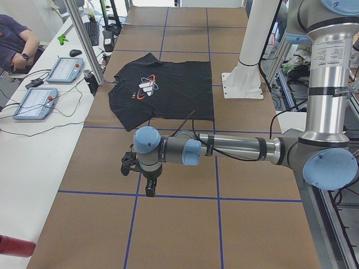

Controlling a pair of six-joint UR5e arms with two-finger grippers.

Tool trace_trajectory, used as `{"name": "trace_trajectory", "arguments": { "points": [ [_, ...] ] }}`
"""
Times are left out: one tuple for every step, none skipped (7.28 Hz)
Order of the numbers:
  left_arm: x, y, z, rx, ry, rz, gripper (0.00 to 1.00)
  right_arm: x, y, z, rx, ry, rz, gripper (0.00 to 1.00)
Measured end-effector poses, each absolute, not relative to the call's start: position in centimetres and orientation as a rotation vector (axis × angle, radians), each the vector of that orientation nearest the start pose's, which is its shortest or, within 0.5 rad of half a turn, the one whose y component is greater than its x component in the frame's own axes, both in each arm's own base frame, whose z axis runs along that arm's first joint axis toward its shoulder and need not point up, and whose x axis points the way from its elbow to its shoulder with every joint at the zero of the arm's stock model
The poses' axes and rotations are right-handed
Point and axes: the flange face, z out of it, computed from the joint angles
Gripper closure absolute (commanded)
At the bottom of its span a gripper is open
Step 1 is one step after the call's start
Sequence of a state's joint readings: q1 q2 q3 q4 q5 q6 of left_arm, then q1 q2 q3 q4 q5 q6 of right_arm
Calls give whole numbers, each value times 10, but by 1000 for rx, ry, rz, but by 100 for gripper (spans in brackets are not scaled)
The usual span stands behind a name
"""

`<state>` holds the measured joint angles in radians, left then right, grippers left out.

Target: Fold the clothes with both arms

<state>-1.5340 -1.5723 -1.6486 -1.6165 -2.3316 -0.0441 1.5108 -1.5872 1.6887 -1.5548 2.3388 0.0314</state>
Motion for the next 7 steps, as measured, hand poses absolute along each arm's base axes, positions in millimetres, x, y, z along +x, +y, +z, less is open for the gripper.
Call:
{"name": "trace_trajectory", "arguments": {
  "points": [
    [-45, -520, 595, 125, 767, 52, 0, 23, -503, 596, 90, -773, -101, 0],
    [-44, -535, 575, 156, 783, 65, 0, 11, -512, 585, 103, -777, -128, 0],
    [-40, -546, 561, 178, 813, 81, 0, -2, -525, 567, 127, -783, -162, 0],
    [-34, -554, 550, 205, 830, 104, 0, -14, -540, 545, 157, -791, -195, 0],
    [-24, -559, 545, 240, 840, 139, 0, -31, -551, 528, 176, -802, -227, 0],
    [-12, -564, 546, 258, 847, 163, 0, -51, -558, 517, 189, -815, -253, 0],
    [1, -576, 543, 270, 853, 185, 0, -69, -566, 505, 203, -823, -255, 0]
  ]
}}
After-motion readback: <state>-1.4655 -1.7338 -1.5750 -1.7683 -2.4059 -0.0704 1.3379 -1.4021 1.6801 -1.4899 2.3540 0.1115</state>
